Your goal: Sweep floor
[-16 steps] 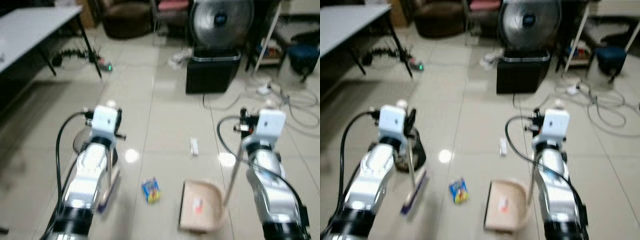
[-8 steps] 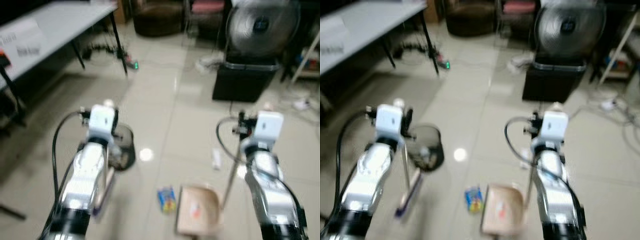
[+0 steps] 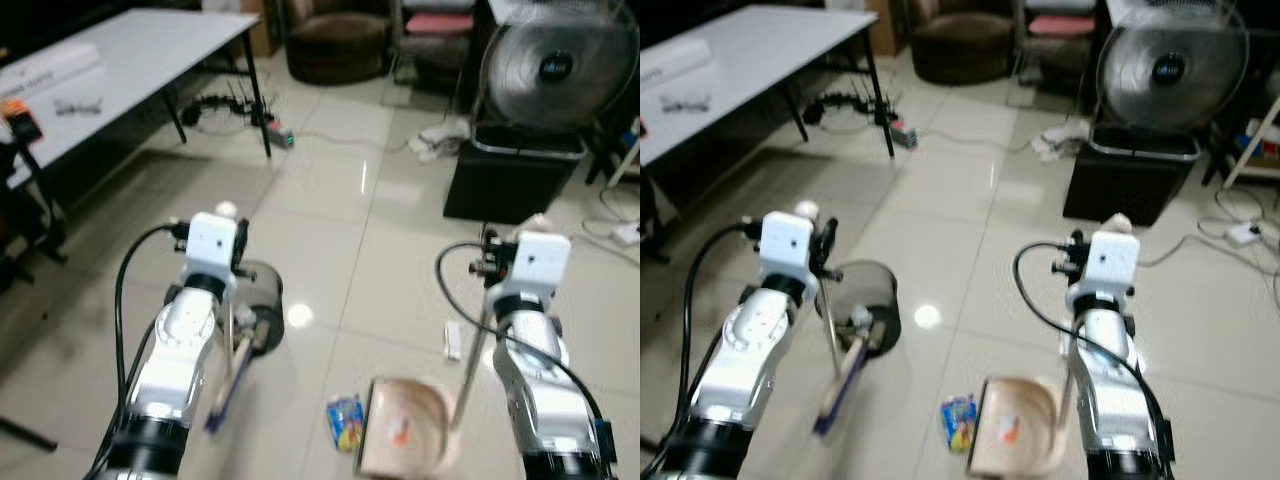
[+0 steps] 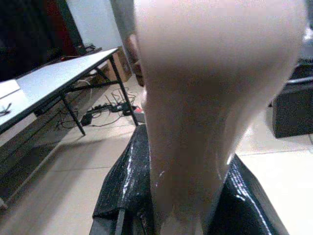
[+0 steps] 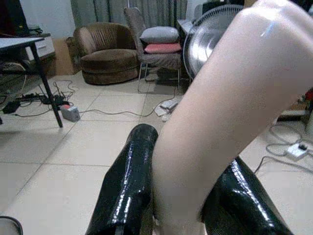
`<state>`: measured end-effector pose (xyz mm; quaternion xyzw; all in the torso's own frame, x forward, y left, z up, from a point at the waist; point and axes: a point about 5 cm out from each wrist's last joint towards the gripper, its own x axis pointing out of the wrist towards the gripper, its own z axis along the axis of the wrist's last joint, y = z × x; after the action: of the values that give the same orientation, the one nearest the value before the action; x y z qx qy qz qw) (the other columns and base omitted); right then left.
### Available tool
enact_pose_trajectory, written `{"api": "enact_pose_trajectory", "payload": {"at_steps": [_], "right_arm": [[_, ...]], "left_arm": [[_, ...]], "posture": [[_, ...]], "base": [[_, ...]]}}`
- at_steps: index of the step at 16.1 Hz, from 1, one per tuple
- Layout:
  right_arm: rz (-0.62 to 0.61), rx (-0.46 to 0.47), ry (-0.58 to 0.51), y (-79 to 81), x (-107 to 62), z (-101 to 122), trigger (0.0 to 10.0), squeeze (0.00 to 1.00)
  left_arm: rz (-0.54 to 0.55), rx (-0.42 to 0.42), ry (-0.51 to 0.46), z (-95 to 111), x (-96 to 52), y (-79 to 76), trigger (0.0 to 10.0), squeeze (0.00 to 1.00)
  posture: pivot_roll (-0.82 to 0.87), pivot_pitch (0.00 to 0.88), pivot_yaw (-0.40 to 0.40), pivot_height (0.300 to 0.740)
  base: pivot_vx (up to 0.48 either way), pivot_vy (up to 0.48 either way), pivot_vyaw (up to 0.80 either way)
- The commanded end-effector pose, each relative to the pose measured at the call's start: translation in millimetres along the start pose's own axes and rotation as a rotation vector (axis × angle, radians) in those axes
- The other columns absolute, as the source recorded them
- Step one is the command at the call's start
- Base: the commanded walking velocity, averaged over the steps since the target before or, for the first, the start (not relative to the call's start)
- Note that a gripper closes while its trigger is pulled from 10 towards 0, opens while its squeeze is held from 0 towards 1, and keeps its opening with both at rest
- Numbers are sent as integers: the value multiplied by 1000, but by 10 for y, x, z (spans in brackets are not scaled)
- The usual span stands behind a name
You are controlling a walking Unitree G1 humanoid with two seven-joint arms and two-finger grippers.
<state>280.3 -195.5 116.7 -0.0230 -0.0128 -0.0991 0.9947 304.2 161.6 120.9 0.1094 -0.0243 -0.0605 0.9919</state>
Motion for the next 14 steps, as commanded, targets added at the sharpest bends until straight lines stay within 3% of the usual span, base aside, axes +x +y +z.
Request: {"api": "enact_pose_trajectory", "payload": {"at_steps": [1,14], "right_arm": [[-33,-29,-33,-96,13,62,10000,0],[-33,-47,-37,-133,37,68,10000,0]], "left_arm": [[-17,8,-63,116,18,-16,10000,0],[-14,-11,-74,110,23,-4,10000,0]], "posture": [[-60,25,77,740],[-51,45,59,740]], "base": [[0,0,0],[0,0,0]]}}
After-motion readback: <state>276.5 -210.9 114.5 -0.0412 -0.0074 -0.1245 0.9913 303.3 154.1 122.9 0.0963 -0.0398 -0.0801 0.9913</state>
